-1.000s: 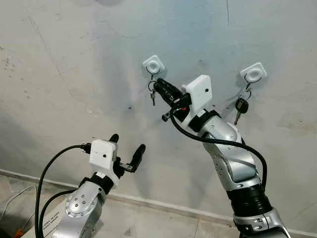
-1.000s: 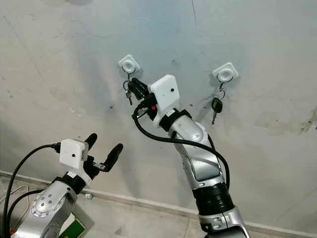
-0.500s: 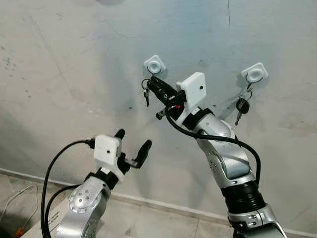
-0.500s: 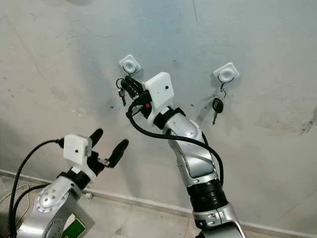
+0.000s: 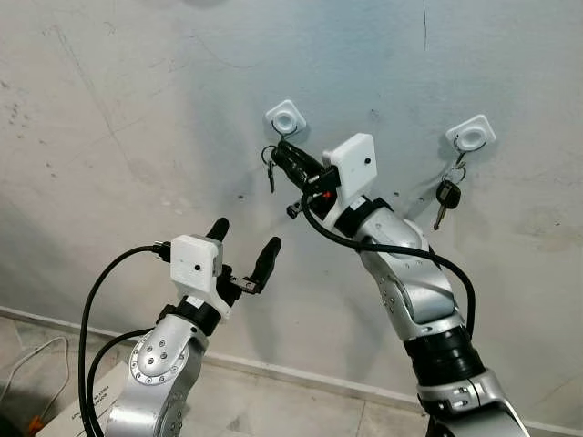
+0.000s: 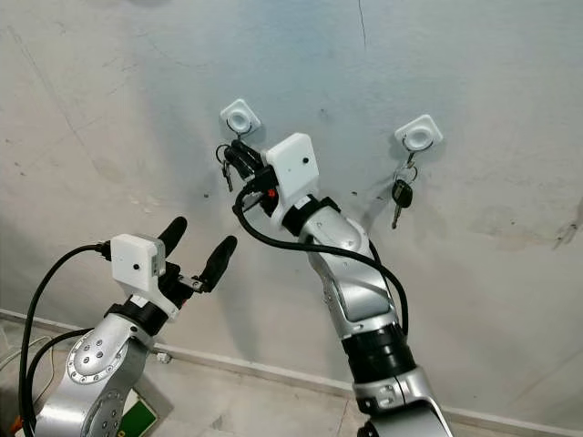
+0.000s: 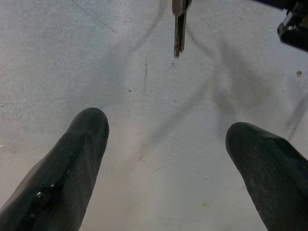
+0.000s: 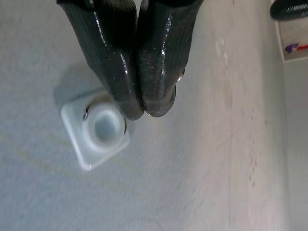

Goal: Hang keys on a hook

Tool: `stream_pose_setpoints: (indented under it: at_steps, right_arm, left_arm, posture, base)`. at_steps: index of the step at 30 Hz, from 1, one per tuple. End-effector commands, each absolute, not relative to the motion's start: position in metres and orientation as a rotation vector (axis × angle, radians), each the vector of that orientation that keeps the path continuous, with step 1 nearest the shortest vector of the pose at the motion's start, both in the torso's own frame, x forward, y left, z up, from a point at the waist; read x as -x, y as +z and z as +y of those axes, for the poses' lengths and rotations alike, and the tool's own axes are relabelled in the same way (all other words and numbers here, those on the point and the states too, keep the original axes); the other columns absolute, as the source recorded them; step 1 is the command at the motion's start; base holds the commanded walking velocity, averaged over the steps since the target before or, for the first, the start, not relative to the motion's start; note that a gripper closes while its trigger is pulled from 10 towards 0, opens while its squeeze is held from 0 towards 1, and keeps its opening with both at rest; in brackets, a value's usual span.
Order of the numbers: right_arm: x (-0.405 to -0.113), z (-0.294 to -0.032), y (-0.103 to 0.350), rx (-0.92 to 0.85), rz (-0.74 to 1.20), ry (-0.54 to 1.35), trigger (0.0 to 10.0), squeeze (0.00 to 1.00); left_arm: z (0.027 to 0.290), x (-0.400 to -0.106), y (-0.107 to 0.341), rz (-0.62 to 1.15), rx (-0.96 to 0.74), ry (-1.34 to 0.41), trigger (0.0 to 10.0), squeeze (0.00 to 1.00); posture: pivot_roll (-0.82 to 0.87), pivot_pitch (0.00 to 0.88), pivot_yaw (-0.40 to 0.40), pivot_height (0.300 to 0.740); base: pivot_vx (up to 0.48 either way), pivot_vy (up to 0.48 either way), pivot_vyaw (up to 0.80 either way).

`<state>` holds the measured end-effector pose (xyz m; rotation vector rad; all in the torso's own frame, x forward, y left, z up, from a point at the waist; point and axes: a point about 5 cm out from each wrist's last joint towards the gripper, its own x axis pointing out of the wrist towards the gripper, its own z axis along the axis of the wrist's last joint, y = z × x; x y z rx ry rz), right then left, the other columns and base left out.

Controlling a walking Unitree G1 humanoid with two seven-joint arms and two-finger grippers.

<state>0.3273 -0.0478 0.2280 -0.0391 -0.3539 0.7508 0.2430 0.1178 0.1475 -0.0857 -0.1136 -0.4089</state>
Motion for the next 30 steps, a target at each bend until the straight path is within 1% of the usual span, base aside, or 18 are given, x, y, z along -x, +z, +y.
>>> stream_pose_setpoints:
  at_steps: [1, 13, 30]
  right_arm:
    - [-0.330, -0.047, 0.232, 0.034, -0.369, 0.735, 10.0, 0.00]
    - [-0.337, -0.056, 0.230, -0.007, -0.347, 0.674, 10.0, 0.00]
    - [-0.337, -0.054, 0.216, -0.030, -0.284, 0.653, 10.0, 0.00]
  left_arm:
    - [0.119, -0.244, 0.153, -0.143, 0.067, -0.398, 10.0, 0.00]
    - [0.119, -0.244, 0.151, -0.140, 0.062, -0.399, 10.0, 0.00]
    - [0.119, -0.244, 0.150, -0.137, 0.052, -0.398, 10.0, 0.00]
  posture:
    - [0.00, 0.000, 0.063, 0.740]
    - [0.00, 0.000, 0.065, 0.740]
    - [0.00, 0.000, 0.062, 0.740]
  base:
    - [0.000, 0.000, 0.00]
    - [0.000, 0.000, 0.00]
    - [0.000, 0.000, 0.00]
